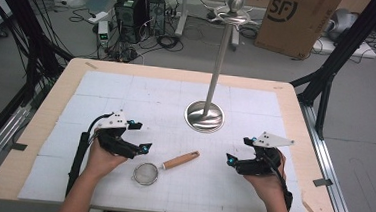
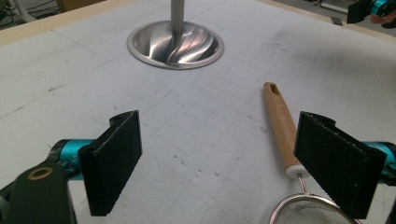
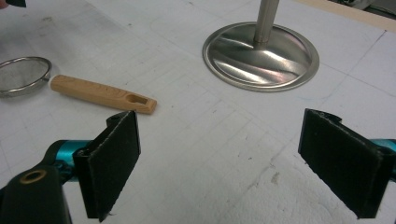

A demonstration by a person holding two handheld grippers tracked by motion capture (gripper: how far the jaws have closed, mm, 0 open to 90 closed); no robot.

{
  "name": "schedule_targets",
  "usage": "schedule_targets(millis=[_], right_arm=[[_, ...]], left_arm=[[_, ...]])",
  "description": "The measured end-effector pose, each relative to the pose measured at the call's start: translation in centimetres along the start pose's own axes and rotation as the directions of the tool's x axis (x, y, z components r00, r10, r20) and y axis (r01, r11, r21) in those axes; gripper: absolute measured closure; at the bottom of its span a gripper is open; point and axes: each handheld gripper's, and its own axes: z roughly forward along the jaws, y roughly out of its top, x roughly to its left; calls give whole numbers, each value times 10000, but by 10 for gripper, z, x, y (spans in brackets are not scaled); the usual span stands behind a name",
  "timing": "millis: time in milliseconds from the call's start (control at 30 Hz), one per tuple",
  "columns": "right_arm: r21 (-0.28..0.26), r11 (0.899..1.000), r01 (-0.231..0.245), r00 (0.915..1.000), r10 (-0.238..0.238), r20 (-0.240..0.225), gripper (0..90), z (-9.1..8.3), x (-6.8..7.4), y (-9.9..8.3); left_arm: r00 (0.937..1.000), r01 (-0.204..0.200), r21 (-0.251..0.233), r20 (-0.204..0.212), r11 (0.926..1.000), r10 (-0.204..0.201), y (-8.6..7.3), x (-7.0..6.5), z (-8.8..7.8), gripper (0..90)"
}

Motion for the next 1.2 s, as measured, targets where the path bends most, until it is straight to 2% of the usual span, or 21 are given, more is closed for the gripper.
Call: schedule_targets(millis=[200,700,933,967,1200], right_arm=[[4,9999,-122,9999,122,37,117,-1,1,-1],[88,10000,-47,10000,46,75,118,1,1,-2],[218,9998,-3,10000,2,44,137,3,2,-3],[215,9998,20,10000,-21,35,138,3,2,-3],[269,9996,38,10000,-40,55,138,5,3,-3]], left_arm=[[9999,-31,86,140,10000,30,1,-3,4,159],[9988,-183,354,462,9992,167,3,-11,15,161],[9961,-354,703,830,9969,295,3,-21,28,169],[9953,-429,885,907,9952,348,3,-25,32,171],[9910,-663,1380,1243,9882,491,1,-34,47,199]])
